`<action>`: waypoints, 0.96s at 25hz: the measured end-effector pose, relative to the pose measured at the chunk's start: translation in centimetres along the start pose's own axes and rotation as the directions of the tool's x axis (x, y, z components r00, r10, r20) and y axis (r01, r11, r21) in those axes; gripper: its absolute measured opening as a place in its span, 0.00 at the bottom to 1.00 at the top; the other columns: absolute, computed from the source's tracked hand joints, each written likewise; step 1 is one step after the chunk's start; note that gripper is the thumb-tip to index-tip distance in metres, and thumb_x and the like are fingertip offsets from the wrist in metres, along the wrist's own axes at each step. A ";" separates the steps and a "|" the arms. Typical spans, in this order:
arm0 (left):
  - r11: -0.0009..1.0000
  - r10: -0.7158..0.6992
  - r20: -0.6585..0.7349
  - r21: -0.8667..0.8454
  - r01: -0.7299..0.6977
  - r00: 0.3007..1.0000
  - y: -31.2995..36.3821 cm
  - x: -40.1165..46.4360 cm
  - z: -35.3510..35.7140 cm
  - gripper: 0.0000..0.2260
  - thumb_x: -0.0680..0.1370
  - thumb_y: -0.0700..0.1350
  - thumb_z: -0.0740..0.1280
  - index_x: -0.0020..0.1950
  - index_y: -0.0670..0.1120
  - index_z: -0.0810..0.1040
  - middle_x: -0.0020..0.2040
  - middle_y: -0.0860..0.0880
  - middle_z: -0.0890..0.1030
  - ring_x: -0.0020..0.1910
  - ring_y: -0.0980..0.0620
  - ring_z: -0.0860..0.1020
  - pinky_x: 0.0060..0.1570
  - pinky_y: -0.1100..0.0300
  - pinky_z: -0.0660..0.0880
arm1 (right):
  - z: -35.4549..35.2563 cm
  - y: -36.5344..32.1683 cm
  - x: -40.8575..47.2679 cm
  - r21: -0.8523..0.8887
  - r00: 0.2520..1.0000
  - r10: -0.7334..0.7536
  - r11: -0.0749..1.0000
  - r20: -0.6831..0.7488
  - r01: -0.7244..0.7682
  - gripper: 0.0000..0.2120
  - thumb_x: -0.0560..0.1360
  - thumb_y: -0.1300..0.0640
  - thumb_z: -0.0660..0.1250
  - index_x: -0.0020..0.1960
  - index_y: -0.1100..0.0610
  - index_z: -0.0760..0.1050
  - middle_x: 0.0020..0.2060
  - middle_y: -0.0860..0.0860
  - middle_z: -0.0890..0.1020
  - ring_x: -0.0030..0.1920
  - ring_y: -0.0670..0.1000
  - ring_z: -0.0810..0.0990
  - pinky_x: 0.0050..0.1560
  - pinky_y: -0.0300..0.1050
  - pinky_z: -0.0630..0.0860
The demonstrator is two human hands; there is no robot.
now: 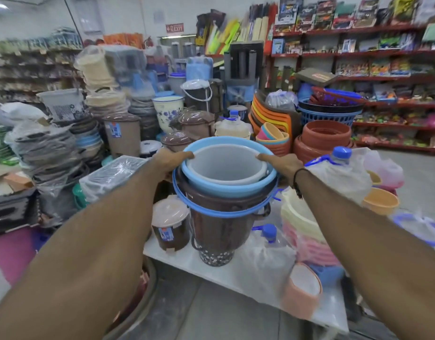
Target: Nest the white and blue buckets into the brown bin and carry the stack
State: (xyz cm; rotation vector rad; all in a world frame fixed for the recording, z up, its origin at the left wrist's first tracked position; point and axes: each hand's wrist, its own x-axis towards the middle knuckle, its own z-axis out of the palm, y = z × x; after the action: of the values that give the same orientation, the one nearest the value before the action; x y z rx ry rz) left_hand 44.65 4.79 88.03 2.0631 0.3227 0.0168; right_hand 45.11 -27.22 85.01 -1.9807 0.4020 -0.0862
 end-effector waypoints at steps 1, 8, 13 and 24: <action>1.000 0.021 -0.016 0.008 -0.021 1.000 0.3 1.7 -0.1 0.22 0.66 0.57 0.77 0.46 0.42 0.77 0.40 0.43 0.82 0.32 0.47 0.82 0.25 0.59 0.79 | 0.5 -0.9 1.6 -0.021 1.000 -0.010 1.000 -0.009 0.010 0.45 0.41 0.29 0.77 0.46 0.61 0.80 0.44 0.58 0.86 0.39 0.57 0.86 0.33 0.58 0.85; 0.997 -0.069 -0.036 0.021 0.070 0.997 -3.2 15.3 4.9 0.24 0.70 0.58 0.74 0.54 0.40 0.79 0.41 0.42 0.84 0.31 0.47 0.83 0.28 0.55 0.82 | 7.5 0.3 15.9 -0.063 1.000 0.026 0.998 0.016 -0.025 0.41 0.47 0.31 0.78 0.48 0.59 0.82 0.46 0.57 0.86 0.41 0.56 0.86 0.34 0.52 0.85; 0.968 -0.220 -0.032 0.112 0.223 0.975 -10.7 22.0 10.6 0.19 0.71 0.55 0.76 0.49 0.39 0.82 0.40 0.42 0.83 0.28 0.48 0.82 0.19 0.60 0.76 | 14.3 7.7 22.7 -0.123 0.970 0.184 0.979 0.157 -0.166 0.32 0.58 0.37 0.79 0.50 0.61 0.82 0.45 0.60 0.86 0.40 0.58 0.86 0.36 0.60 0.85; 0.883 -0.375 0.112 0.345 0.318 0.920 -25.4 28.6 19.5 0.19 0.78 0.54 0.68 0.59 0.40 0.78 0.51 0.39 0.82 0.46 0.40 0.81 0.45 0.48 0.81 | 24.7 20.5 27.5 -0.277 0.878 0.396 0.905 0.270 -0.323 0.18 0.71 0.45 0.75 0.53 0.57 0.83 0.49 0.59 0.86 0.48 0.60 0.84 0.54 0.59 0.82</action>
State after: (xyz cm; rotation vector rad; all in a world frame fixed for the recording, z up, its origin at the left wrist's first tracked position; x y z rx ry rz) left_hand 69.48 6.41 53.05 2.2775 0.6165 -0.4645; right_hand 71.96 -22.27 52.73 -2.0580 0.5812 0.5375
